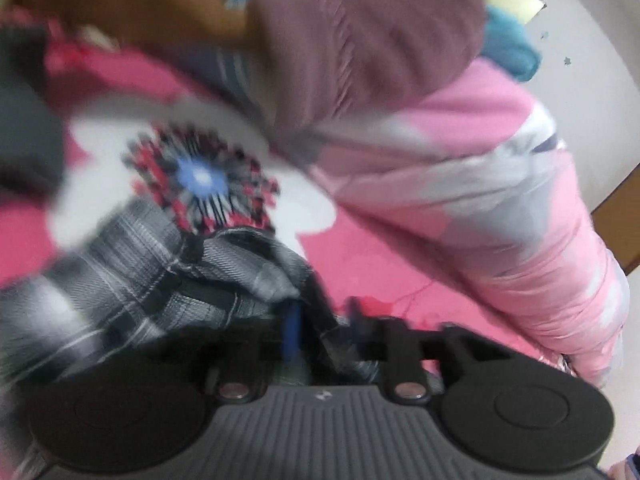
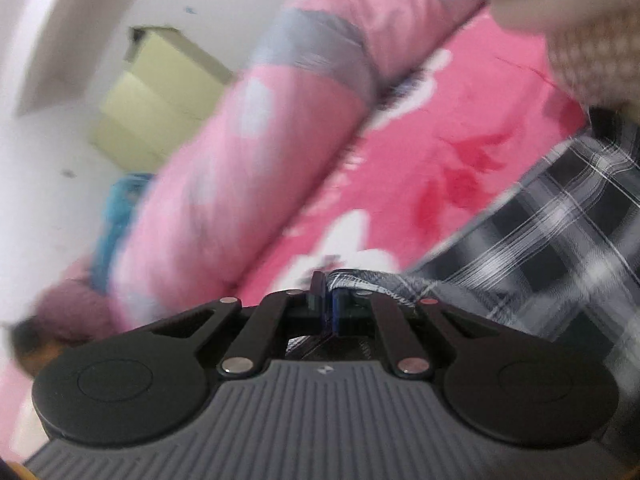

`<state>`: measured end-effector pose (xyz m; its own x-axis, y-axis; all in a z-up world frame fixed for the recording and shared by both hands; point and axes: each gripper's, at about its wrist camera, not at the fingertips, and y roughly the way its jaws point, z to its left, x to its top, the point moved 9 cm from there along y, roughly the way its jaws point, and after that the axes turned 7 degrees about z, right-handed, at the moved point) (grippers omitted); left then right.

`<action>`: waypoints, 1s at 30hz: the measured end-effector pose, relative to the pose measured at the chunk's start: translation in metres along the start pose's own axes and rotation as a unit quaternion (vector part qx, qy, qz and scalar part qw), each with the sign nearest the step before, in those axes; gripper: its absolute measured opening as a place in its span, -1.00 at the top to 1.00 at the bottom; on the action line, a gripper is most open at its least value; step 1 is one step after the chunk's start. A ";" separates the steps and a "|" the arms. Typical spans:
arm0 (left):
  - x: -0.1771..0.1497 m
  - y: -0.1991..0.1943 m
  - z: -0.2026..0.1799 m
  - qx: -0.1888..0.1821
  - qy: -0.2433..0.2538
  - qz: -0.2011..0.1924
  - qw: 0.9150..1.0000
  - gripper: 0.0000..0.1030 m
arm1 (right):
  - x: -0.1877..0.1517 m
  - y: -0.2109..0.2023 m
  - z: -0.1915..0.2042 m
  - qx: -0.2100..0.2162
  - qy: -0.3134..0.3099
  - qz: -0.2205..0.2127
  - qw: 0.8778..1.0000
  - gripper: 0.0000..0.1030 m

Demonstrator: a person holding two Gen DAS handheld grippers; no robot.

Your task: Fold clothes

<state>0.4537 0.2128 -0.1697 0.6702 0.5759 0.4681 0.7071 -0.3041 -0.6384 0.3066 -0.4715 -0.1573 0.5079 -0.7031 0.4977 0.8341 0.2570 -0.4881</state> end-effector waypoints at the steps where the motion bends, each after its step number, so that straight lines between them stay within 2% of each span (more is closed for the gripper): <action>1: 0.001 0.004 0.005 -0.020 -0.022 -0.004 1.000 0.27 | -0.004 0.014 -0.013 -0.023 0.010 0.016 1.000 0.85; 2: 0.002 0.001 0.008 -0.048 -0.047 -0.012 0.998 0.15 | -0.008 0.027 -0.026 -0.046 0.020 0.033 0.998 0.83; 3: 0.003 -0.002 0.011 -0.075 -0.073 -0.020 0.994 -0.09 | -0.010 0.028 -0.028 -0.042 0.022 0.034 0.998 0.83; 4: 0.004 -0.006 0.013 -0.095 -0.089 -0.026 0.991 -0.19 | -0.011 0.027 -0.029 -0.034 0.023 0.031 0.999 0.77; 5: 0.006 -0.014 0.011 -0.100 -0.091 -0.033 0.990 -0.29 | -0.013 0.025 -0.030 -0.026 0.023 0.029 0.999 0.50; 6: 0.007 -0.024 0.009 -0.097 -0.088 -0.039 0.991 -0.35 | -0.014 0.020 -0.027 -0.021 0.021 0.030 0.999 0.38; 7: 0.009 -0.034 0.006 -0.095 -0.084 -0.046 0.991 -0.38 | -0.014 0.012 -0.022 -0.024 0.011 0.028 0.999 0.06; 8: 0.010 -0.046 0.003 -0.097 -0.078 -0.054 0.991 -0.43 | -0.014 0.003 -0.017 -0.028 0.001 0.025 0.999 -0.07; 12: 0.007 -0.108 -0.001 -0.099 -0.061 -0.089 0.989 -0.64 | -0.027 -0.040 0.006 -0.026 -0.038 0.026 0.999 -0.20; 16: -0.016 -0.158 0.022 -0.043 -0.067 -0.092 0.993 -0.67 | -0.040 -0.082 0.030 -0.023 -0.077 0.027 0.996 -0.30; 17: -0.028 -0.165 0.030 -0.028 -0.071 -0.084 0.993 -0.69 | -0.051 -0.088 0.034 -0.009 -0.070 0.040 0.997 -0.33; 20: -0.063 -0.164 0.052 -0.016 -0.087 -0.042 0.995 -0.69 | -0.102 -0.094 0.038 0.034 -0.021 0.115 0.993 -0.36; 22: -0.083 -0.154 0.062 -0.019 -0.102 -0.013 0.994 -0.69 | -0.137 -0.096 0.039 0.057 0.015 0.167 0.984 -0.36; 25: -0.089 -0.136 0.068 -0.021 -0.108 -0.017 0.994 -0.69 | -0.180 -0.083 0.036 0.086 0.079 0.230 0.966 -0.36; 27: -0.082 -0.128 0.069 -0.025 -0.118 -0.028 0.992 -0.71 | -0.187 -0.073 0.033 0.075 0.094 0.226 0.967 -0.35; 30: -0.066 -0.114 0.070 -0.027 -0.123 -0.043 0.991 -0.72 | -0.178 -0.059 0.038 0.075 0.104 0.208 0.970 -0.35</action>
<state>0.3132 0.2621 -0.1707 0.5369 0.7669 0.3517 0.7741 -0.2821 -0.5667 0.1750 -0.3368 -0.1897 0.7661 -0.6321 0.1164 0.5954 0.6298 -0.4989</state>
